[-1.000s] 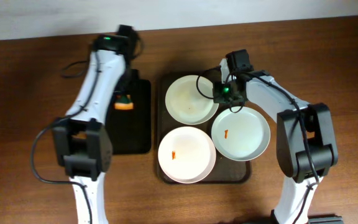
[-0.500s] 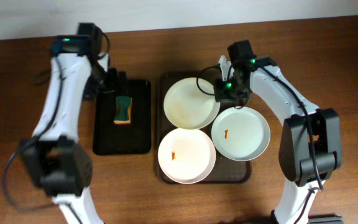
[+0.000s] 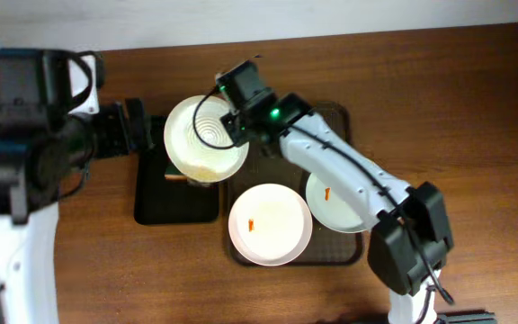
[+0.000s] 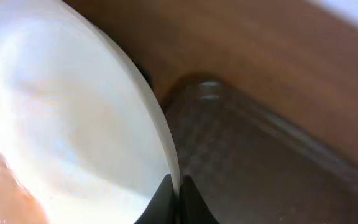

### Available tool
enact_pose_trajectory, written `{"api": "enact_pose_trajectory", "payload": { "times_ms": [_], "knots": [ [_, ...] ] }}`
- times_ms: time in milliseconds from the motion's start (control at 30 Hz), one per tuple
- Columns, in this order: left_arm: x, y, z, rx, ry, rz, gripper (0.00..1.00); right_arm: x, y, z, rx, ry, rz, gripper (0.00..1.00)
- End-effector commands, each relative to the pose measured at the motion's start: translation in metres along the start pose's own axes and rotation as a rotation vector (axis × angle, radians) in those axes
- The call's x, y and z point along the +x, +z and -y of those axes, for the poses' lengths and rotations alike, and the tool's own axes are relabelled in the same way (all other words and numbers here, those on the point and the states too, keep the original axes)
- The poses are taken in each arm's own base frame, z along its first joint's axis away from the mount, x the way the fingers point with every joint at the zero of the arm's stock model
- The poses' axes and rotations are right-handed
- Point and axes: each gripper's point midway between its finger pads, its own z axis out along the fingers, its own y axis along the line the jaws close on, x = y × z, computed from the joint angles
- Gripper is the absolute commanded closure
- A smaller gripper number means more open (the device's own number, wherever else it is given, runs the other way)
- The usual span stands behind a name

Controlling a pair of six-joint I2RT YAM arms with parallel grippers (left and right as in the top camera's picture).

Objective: Clean dirty plates on tray and stack at the side

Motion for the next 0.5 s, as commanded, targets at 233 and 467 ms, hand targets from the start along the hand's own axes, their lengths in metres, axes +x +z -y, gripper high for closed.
{"api": "enact_pose_trajectory", "payload": {
  "times_ms": [233,467],
  "knots": [
    [0.003,-0.038,-0.004,-0.013,0.018,0.095,0.0,-0.026,-0.059,-0.011,0.596,-0.145,0.189,0.96],
    [0.007,-0.038,-0.005,-0.016,0.018,0.077,0.0,-0.03,-0.086,-0.029,0.721,-0.177,0.258,0.96]
  ]
}}
